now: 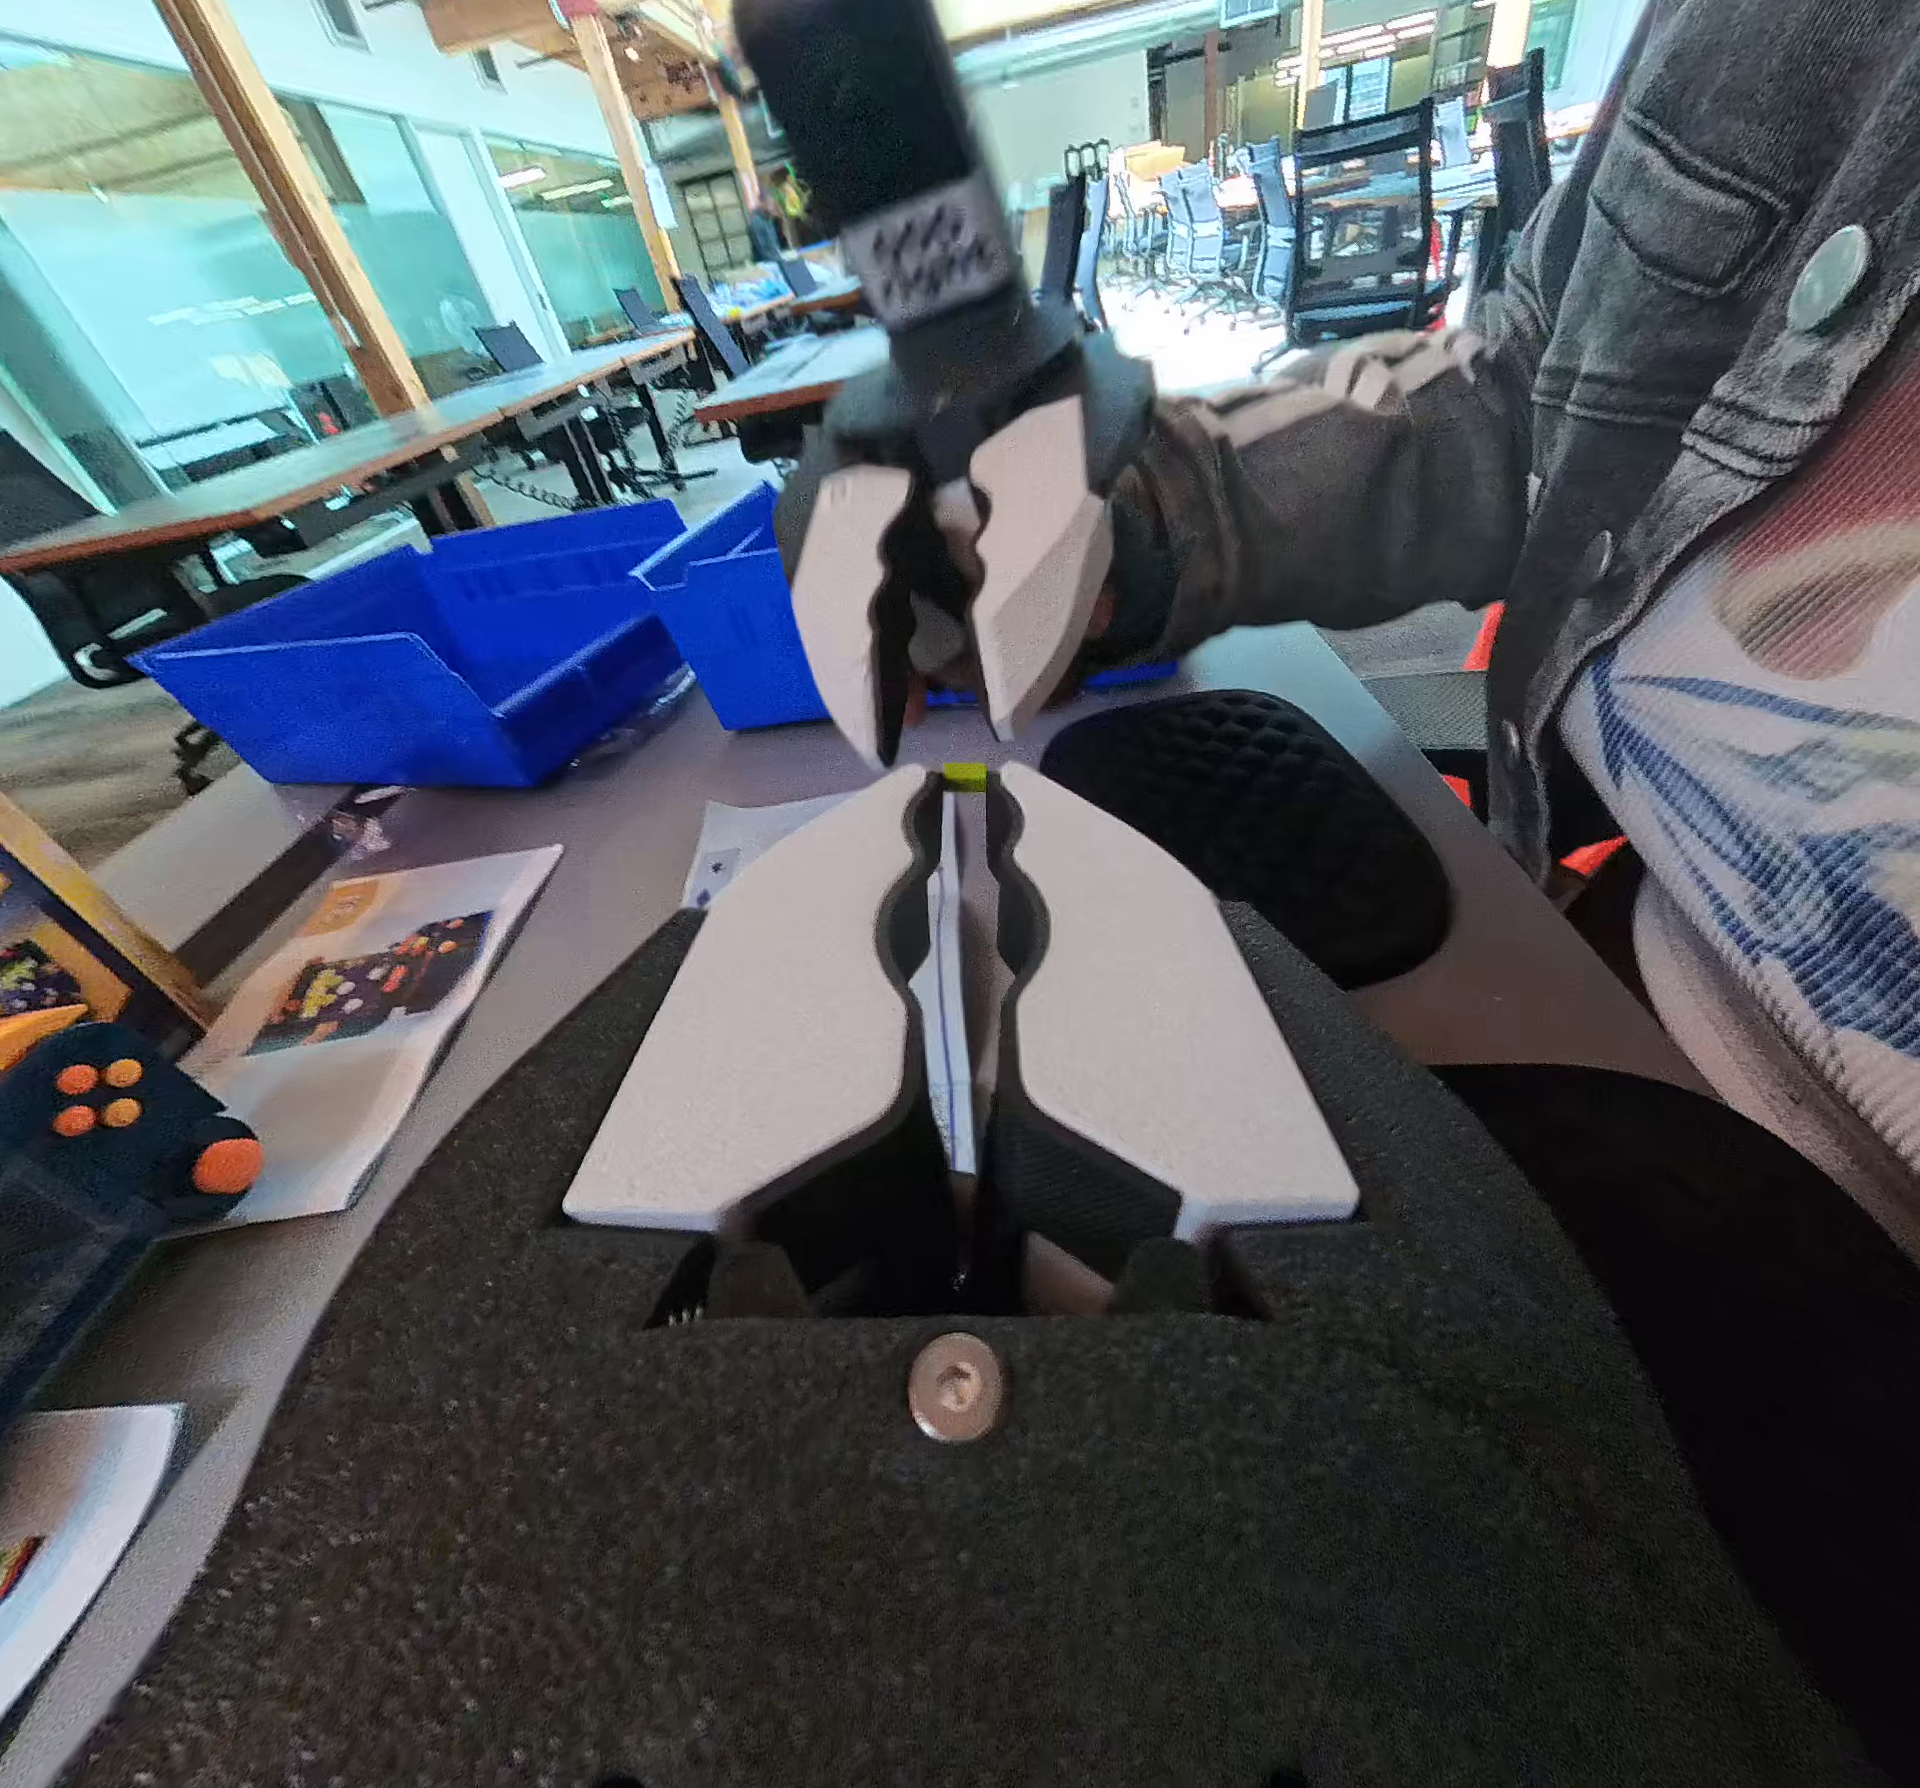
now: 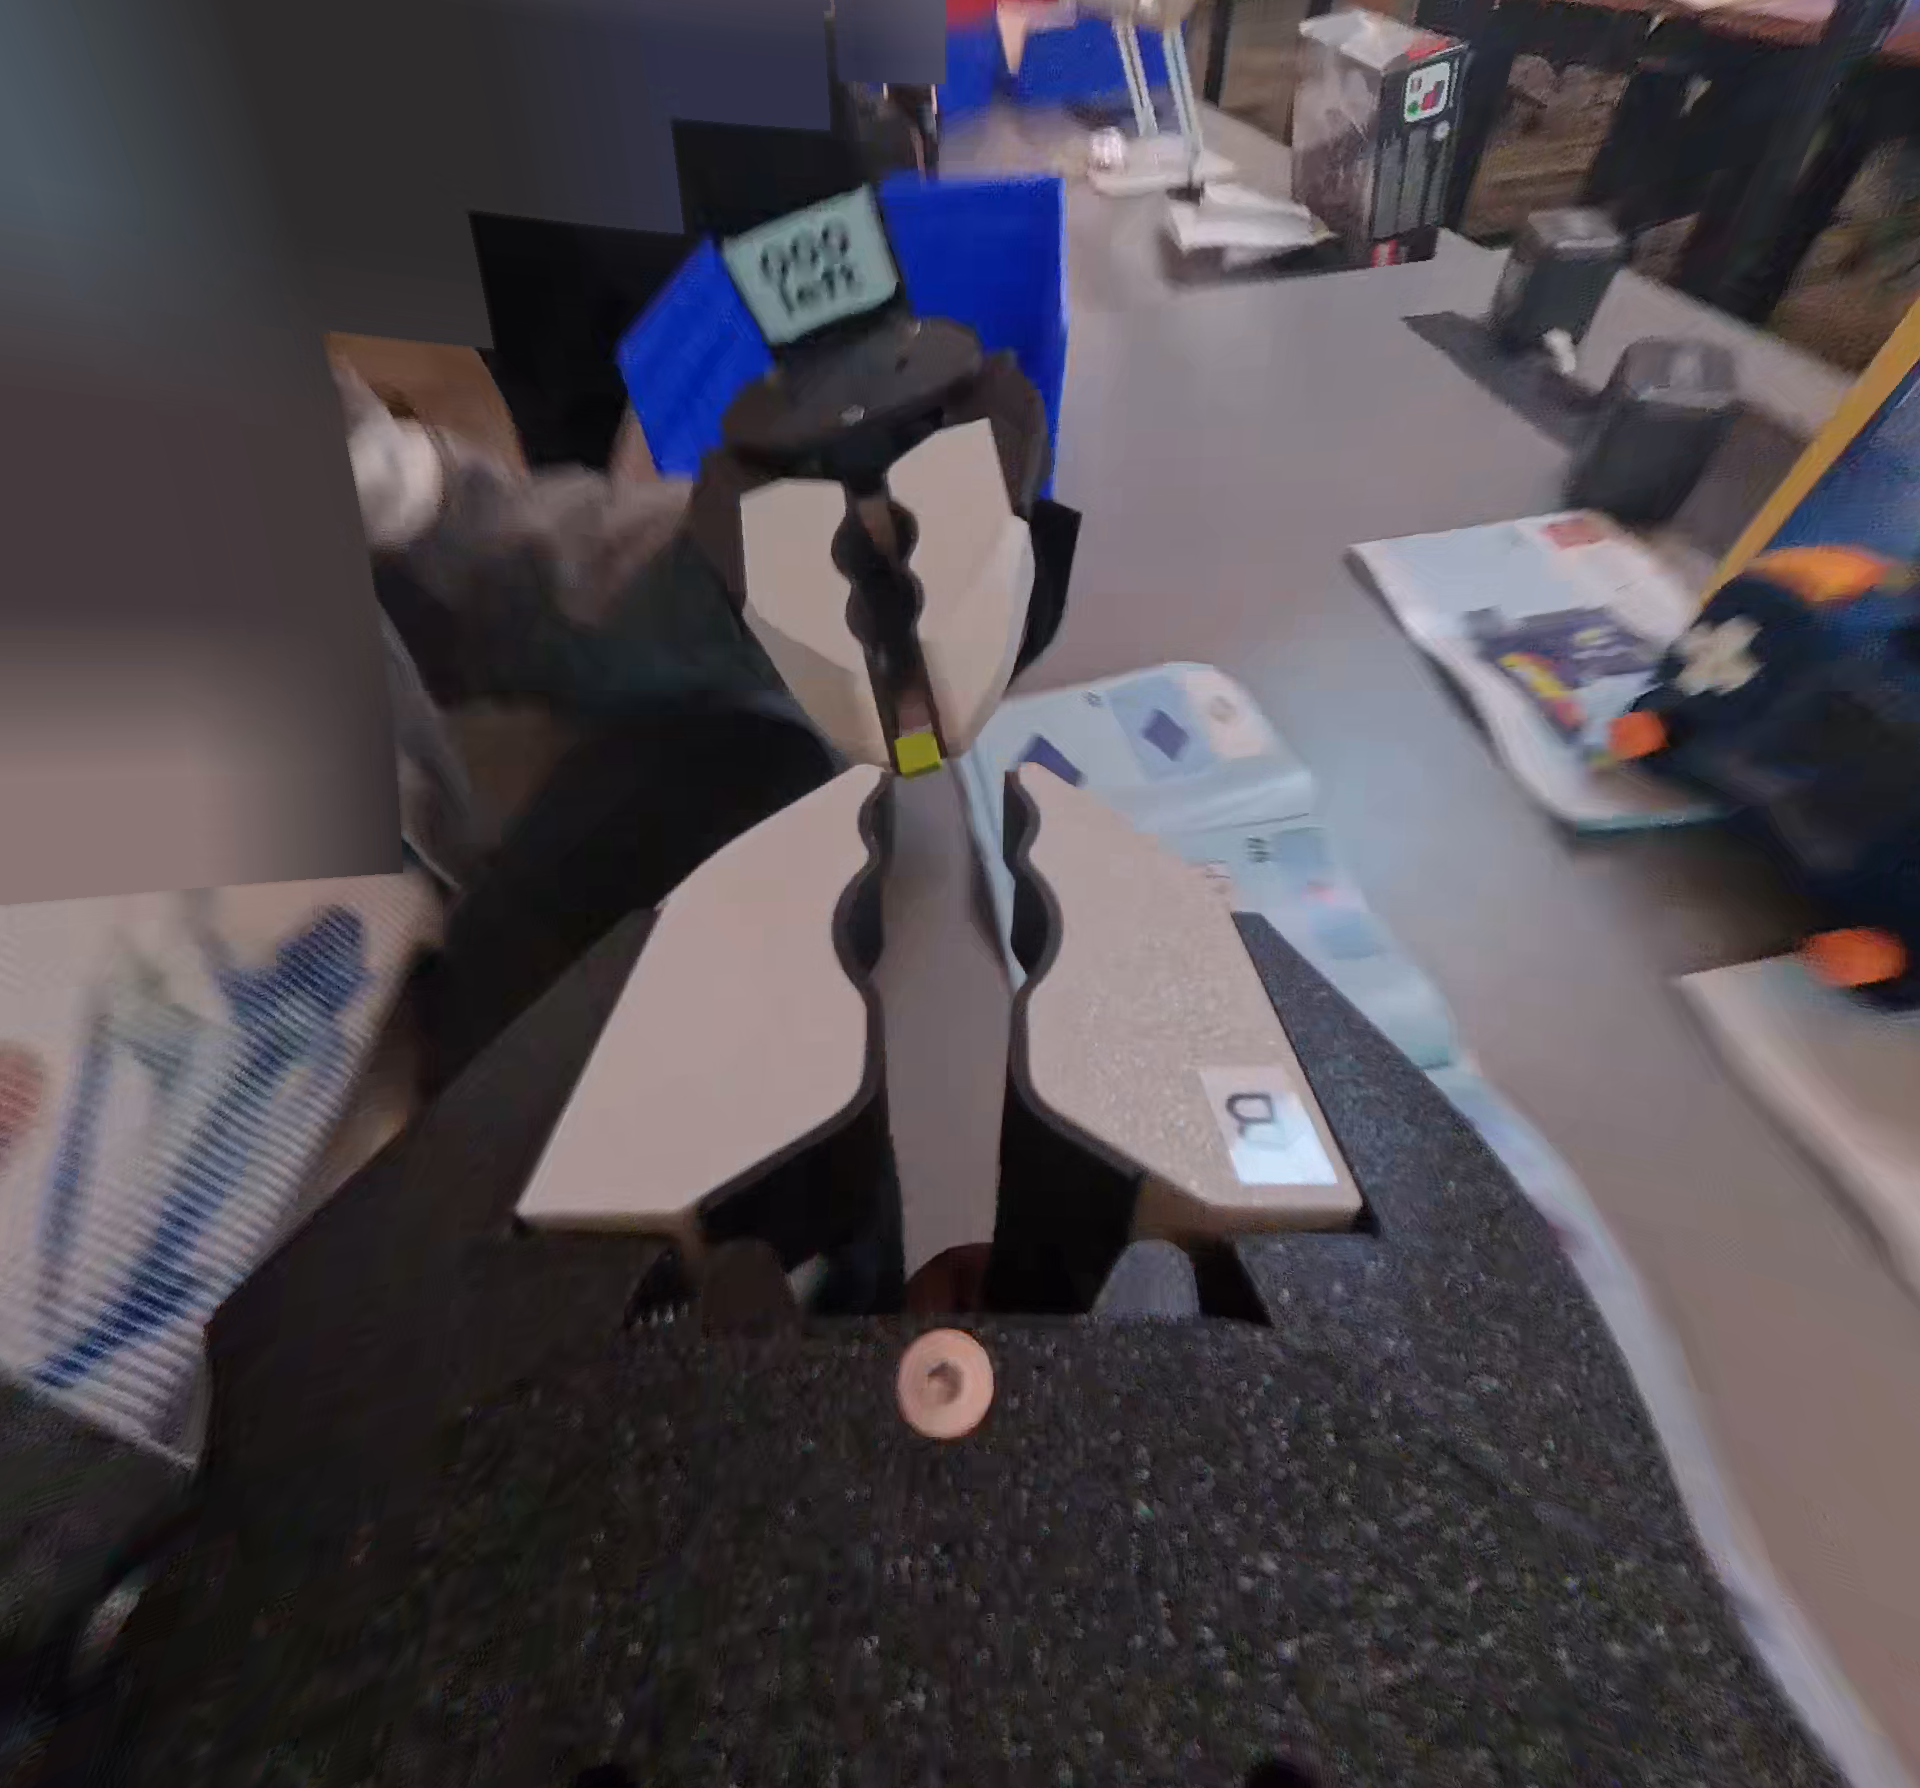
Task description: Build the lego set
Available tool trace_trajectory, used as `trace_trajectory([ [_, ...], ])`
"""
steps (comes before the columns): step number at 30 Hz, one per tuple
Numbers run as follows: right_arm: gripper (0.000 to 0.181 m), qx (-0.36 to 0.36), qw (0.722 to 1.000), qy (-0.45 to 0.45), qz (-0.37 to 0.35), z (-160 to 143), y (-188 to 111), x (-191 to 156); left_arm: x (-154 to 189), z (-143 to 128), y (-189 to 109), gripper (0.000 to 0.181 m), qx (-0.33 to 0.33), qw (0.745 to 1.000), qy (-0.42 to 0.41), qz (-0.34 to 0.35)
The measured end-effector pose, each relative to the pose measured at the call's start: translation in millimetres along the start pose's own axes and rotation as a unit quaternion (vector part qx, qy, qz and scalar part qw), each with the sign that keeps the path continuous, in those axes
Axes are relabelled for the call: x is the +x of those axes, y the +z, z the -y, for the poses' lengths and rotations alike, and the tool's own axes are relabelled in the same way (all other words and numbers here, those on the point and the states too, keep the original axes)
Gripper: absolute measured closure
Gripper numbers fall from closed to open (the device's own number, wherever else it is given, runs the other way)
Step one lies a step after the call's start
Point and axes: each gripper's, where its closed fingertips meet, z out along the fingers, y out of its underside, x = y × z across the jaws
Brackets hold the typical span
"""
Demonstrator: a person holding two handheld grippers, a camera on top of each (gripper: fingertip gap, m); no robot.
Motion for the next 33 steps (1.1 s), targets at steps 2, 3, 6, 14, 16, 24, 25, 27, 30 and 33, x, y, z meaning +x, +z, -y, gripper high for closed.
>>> trace_trajectory([
  [2,0.165,-0.049,0.995,-0.084,-0.019,1,1,-4,3,-4,3,0.174,-0.012,1.000,-0.003,-0.007],
  [3,0.169,-0.060,0.993,-0.103,-0.019,2,1,-5,4,-4,4,0.174,-0.015,1.000,-0.003,-0.010],
  [6,0.170,-0.110,0.984,-0.137,-0.015,-6,2,-7,5,-5,4,0.174,-0.020,1.000,-0.001,-0.011],
  [14,0.172,-0.147,0.976,-0.160,-0.021,-12,6,-8,5,-7,5,0.174,-0.028,1.000,0.001,-0.011],
  [16,0.175,-0.146,0.976,-0.160,-0.025,-12,5,-7,6,-7,5,0.174,-0.027,1.000,0.000,-0.012],
  [24,0.174,-0.183,0.968,-0.167,-0.040,-24,5,9,-7,-25,-4,0.154,-0.088,0.996,-0.007,0.007],
  [25,0.174,-0.201,0.964,-0.171,-0.042,-32,5,16,-13,-36,-11,0.155,-0.120,0.993,-0.017,0.013],
  [27,0.174,-0.256,0.945,-0.201,-0.027,-50,5,28,-33,-69,-24,0.164,-0.204,0.977,-0.021,0.061],
  [30,0.174,-0.331,0.915,-0.228,0.040,-74,11,35,-44,-106,-27,0.175,-0.278,0.955,-0.040,0.095],
  [33,0.174,-0.357,0.894,-0.256,0.087,-85,24,44,-50,-124,-25,0.178,-0.311,0.941,-0.059,0.121],
])
